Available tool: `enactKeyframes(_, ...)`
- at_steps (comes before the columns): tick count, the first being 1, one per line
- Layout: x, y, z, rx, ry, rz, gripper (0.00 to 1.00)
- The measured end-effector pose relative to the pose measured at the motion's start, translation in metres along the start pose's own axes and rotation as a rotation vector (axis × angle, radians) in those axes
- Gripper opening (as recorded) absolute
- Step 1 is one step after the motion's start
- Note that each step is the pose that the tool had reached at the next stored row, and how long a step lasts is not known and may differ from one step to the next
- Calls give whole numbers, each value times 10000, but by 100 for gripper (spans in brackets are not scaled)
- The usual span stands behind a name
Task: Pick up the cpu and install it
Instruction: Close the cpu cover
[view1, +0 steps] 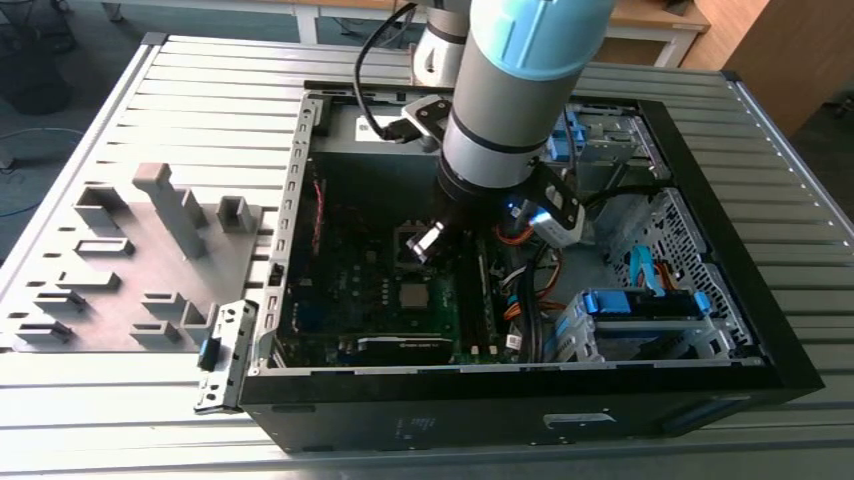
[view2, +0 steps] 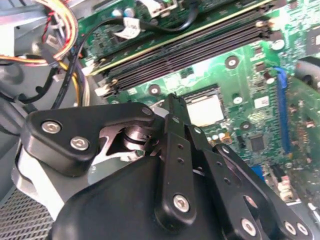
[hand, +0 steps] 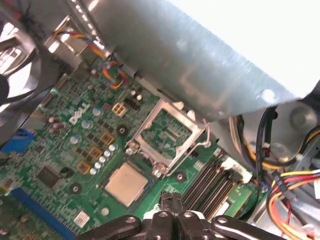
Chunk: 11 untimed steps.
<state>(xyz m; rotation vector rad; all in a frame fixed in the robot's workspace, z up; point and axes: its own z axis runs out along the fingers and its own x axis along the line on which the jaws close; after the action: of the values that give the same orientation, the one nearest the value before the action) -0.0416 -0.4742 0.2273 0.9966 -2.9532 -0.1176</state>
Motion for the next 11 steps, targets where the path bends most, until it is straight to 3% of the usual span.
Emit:
enactKeyframes(7, -93, 117, 27, -11, -8, -15, 11)
enactKeyframes(11, -118, 147, 71, -11, -7, -30, 11)
